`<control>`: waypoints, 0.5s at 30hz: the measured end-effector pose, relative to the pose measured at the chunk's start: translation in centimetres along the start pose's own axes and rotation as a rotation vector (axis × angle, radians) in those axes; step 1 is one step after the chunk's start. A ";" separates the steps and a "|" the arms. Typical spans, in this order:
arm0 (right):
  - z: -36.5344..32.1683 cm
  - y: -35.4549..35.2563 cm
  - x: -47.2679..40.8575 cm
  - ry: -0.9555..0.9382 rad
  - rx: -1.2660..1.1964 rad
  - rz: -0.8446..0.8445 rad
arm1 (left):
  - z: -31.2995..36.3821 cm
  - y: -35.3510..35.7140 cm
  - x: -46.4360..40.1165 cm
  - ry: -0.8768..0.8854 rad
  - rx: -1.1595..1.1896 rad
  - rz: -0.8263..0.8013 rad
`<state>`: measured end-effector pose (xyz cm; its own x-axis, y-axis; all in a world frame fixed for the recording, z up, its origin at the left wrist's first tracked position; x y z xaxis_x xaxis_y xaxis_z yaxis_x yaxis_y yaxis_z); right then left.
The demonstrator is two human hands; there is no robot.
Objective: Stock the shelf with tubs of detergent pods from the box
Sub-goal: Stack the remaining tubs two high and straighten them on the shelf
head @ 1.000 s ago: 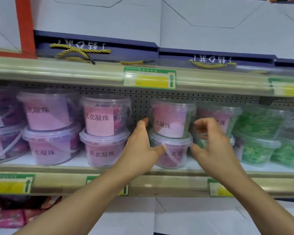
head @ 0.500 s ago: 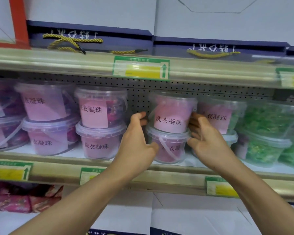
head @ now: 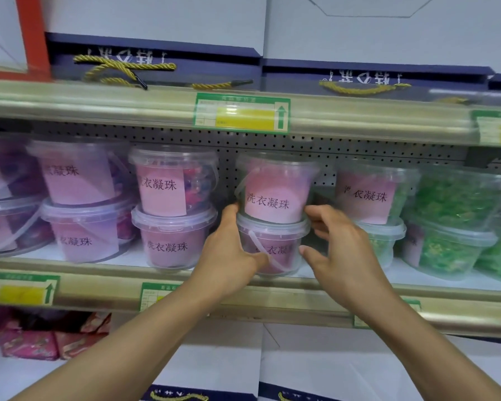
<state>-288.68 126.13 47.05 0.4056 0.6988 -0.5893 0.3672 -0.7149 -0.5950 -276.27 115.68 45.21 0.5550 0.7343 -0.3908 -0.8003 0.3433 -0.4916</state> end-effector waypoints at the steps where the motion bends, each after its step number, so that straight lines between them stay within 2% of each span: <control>1: -0.1 0.1 0.0 0.000 -0.020 0.004 | -0.2 -0.3 0.2 0.005 -0.008 0.003; 9: 0.7 0.9 -0.9 0.056 -0.145 -0.006 | -0.8 -0.6 0.3 0.002 -0.004 0.027; 15: 0.1 0.6 -0.6 0.000 -0.235 0.075 | 0.0 0.3 0.1 0.002 -0.056 0.161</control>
<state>-288.76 125.27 46.97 0.4391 0.6435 -0.6270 0.5210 -0.7509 -0.4058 -276.44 115.86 45.05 0.4215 0.7758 -0.4696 -0.8649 0.1883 -0.4654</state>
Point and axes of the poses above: each hand's wrist, its own x-axis away from the middle knuckle, its own y-axis out of the palm, z = x × y, the point moved 5 cm from there along -x, towards the middle knuckle, and after that the axes turned 4 degrees about -x, right-handed, at the moved point
